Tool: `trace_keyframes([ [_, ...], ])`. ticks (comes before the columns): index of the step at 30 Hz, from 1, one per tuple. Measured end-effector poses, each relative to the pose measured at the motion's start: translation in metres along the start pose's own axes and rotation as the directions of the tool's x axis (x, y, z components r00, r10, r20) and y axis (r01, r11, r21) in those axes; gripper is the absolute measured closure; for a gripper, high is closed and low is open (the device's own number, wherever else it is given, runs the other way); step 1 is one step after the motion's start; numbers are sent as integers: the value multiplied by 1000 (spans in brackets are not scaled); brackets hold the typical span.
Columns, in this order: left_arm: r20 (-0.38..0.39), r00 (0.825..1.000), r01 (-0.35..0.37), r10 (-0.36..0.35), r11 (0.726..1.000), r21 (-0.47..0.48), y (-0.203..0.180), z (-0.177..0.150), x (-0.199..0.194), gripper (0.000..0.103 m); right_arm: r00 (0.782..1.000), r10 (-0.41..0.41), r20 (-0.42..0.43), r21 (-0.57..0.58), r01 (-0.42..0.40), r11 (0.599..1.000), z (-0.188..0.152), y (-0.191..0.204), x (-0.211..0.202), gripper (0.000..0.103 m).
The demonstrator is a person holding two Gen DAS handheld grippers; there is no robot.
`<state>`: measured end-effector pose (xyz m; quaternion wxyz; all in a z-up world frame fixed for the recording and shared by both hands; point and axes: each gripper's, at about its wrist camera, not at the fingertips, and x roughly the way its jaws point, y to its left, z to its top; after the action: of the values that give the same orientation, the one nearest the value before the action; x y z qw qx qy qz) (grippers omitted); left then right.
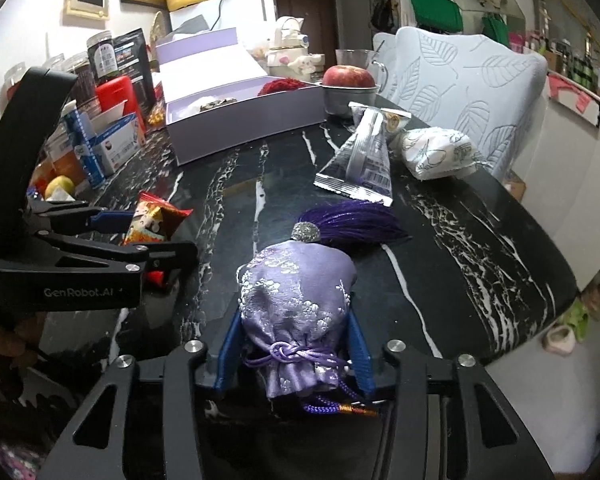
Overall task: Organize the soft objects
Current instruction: 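Grasp the red snack packet with the left tool while the right holds the pouch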
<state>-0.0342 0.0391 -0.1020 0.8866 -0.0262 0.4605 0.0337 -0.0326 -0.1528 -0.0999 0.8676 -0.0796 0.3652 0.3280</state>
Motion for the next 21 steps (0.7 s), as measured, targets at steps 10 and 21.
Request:
trace_keyframes([
  [10,-11,994,105,-105,994,-30,2,-3,-8,66,997,83,-8,61,-83,995,-1,-7,-7,61],
  [21,37,991,133,-132,991,-35,2,-9,-31,68,989,149,24,42,-150,988,-2,7,-22,61],
])
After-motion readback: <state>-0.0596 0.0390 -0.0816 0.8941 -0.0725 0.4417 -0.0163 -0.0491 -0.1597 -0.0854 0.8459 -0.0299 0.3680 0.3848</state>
